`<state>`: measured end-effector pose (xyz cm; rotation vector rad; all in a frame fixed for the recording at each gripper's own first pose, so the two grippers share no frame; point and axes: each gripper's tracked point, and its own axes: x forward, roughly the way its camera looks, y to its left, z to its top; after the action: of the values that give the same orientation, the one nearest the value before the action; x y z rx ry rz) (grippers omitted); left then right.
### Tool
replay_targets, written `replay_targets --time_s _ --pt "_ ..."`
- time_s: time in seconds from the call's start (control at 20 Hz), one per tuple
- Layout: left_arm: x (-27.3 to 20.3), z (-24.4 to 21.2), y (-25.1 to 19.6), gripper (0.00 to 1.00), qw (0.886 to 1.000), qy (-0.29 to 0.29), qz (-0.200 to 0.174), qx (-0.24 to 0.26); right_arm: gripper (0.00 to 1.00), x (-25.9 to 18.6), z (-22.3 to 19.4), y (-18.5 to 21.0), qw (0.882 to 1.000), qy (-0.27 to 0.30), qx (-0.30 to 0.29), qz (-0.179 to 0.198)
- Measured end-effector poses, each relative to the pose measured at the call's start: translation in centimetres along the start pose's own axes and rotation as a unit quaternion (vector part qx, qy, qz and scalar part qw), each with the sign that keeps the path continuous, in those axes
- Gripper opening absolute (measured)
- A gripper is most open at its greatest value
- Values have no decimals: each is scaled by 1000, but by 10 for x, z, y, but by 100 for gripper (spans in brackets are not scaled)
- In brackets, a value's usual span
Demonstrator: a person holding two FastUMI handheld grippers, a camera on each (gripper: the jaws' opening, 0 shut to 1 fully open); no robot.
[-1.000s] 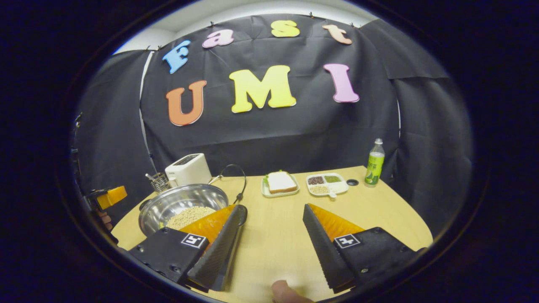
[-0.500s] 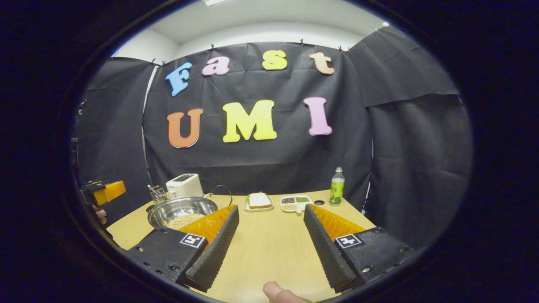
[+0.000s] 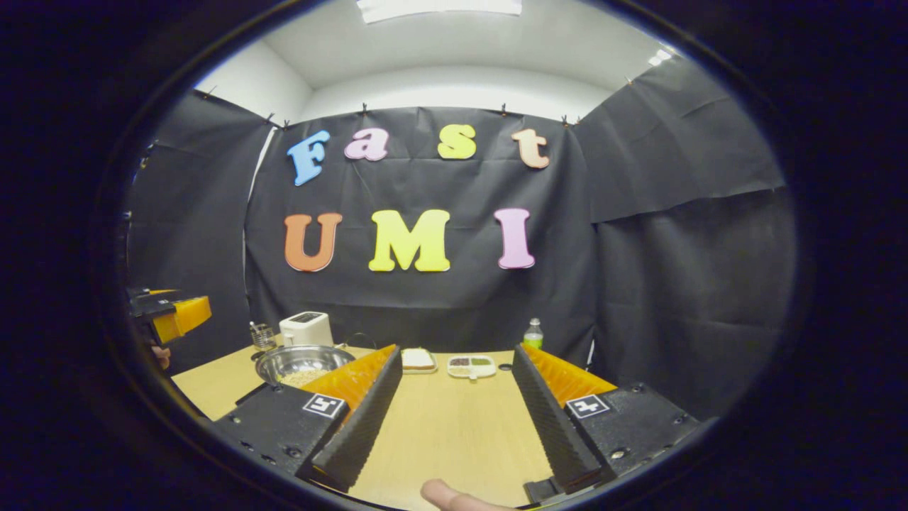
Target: First push the handle of the pot to place it horizontally, then grasp the pot with both hands and set it on the induction cooktop.
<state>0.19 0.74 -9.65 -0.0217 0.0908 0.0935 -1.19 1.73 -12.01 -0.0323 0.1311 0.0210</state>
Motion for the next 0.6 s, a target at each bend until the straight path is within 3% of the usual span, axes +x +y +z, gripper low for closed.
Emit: replay_targets --time_s 0.25,0.45,0.6 --pt "-25 16 3 94 1000 -14 18 -12 97 -22 16 -12 1000 -13 3 -13" --pt "-46 33 -1 94 999 -42 1 -20 97 -39 33 -12 999 -36 -4 -6" --pt "-53 45 4 94 998 -55 9 -22 97 -53 48 -14 998 -64 9 -5"
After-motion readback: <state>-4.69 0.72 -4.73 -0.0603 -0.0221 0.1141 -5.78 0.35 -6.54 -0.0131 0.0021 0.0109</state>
